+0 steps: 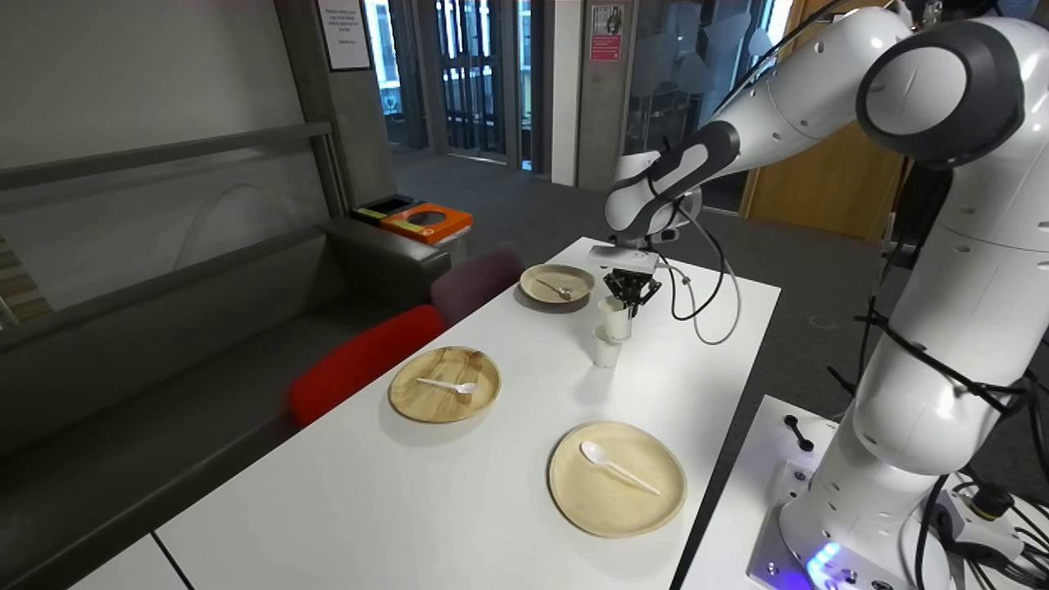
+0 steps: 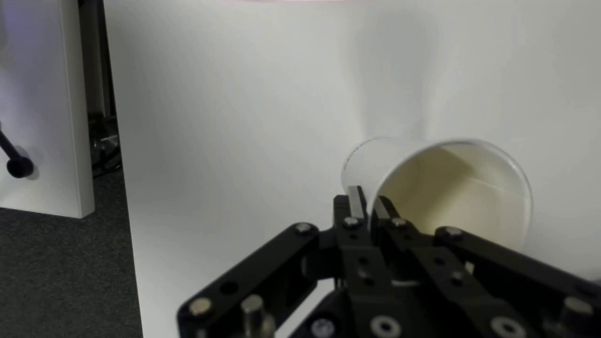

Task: Move the middle cup to the right, then put the right and left cups in the middle cup

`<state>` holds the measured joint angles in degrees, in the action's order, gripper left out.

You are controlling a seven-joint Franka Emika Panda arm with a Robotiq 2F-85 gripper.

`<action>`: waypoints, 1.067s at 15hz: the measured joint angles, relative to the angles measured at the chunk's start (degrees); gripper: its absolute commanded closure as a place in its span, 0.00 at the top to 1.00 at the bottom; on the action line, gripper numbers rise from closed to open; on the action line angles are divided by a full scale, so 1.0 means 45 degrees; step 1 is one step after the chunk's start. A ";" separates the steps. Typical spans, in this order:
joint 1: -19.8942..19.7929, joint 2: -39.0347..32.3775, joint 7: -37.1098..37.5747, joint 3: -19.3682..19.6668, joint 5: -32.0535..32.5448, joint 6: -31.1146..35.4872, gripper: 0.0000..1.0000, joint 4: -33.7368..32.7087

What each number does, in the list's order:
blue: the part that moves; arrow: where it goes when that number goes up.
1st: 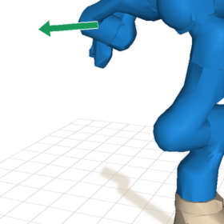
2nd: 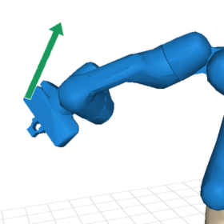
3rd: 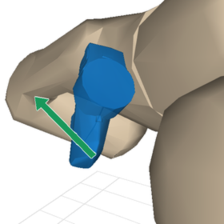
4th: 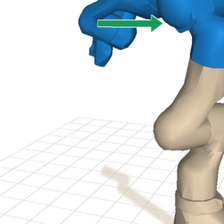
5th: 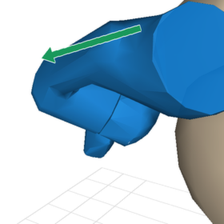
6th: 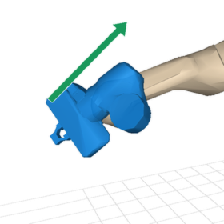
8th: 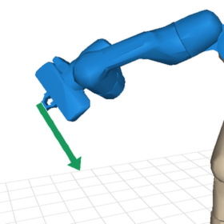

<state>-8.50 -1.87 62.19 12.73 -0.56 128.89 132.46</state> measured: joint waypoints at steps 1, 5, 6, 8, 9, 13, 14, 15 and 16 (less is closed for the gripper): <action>-0.0098 0.0054 0.0000 0.0022 0.0033 0.0000 0.01 -0.0009; -0.0187 0.0157 -0.0003 -0.0017 0.0055 0.0000 0.01 -0.0102; -0.0165 0.0150 -0.0003 -0.0079 0.0055 0.0001 0.01 -0.0107; -0.0105 0.0011 -0.0001 -0.0226 0.0055 0.0002 0.01 -0.0158; -0.0088 -0.0135 -0.0001 -0.0304 0.0054 0.0006 0.01 -0.0223; -0.0088 -0.1067 0.0010 -0.0374 0.0054 0.0068 0.01 -0.0709; -0.0099 -0.1278 0.0010 -0.0338 0.0053 0.0070 0.01 -0.0857; -0.0104 -0.1408 0.0010 -0.0290 0.0053 0.0070 0.01 -0.1025; -0.0108 -0.1502 0.0016 -0.0222 0.0054 0.0070 0.01 -0.1134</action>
<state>-8.98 -8.62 62.26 11.73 -0.31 129.21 127.35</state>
